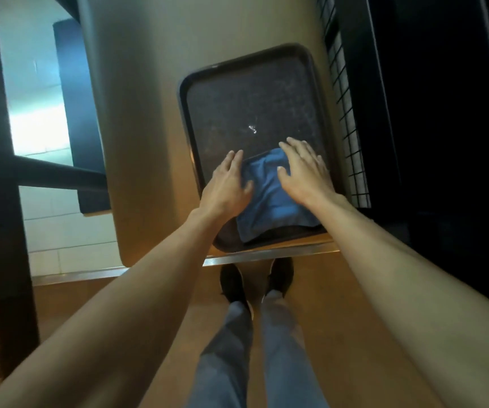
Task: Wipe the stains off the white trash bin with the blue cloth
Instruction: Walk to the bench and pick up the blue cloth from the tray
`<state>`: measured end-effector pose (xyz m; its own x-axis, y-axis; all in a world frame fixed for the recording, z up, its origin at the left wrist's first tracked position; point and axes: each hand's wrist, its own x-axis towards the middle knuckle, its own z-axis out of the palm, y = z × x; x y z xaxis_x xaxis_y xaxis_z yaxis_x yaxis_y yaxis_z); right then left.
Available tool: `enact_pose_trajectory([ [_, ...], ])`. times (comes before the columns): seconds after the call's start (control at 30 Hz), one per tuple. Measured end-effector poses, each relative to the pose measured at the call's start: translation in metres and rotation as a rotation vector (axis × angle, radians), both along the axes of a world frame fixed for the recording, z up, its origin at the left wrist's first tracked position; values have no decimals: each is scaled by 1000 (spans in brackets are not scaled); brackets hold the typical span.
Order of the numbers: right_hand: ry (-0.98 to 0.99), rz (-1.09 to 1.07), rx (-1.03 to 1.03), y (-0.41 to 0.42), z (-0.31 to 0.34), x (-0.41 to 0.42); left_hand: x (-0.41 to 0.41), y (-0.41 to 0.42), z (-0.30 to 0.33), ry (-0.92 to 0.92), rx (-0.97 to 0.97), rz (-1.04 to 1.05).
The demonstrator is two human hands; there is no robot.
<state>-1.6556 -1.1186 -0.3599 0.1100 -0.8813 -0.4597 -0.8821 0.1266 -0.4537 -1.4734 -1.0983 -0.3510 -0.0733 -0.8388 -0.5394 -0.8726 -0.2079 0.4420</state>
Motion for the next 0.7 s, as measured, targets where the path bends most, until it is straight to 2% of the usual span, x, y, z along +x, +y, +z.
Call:
enact_pose_trajectory([
  [0.1,45,65,-47,1,-18,0,-6,11,-9,-25,-63,90],
  [0.2,109,79,-187,13,-26,-2,-11,22,-11,-45,-112,173],
  [0.33,184,82,-261,33,-28,-3,-15,27,-12,-136,-101,151],
  [0.47,187,66,-252,47,-23,-6,-11,27,-10,-227,-139,154],
  [0.57,142,22,-222,55,-13,-7,-6,34,-3,-179,-134,141],
  [0.7,34,-67,-86,70,10,-10,-4,50,16,-50,-85,138],
])
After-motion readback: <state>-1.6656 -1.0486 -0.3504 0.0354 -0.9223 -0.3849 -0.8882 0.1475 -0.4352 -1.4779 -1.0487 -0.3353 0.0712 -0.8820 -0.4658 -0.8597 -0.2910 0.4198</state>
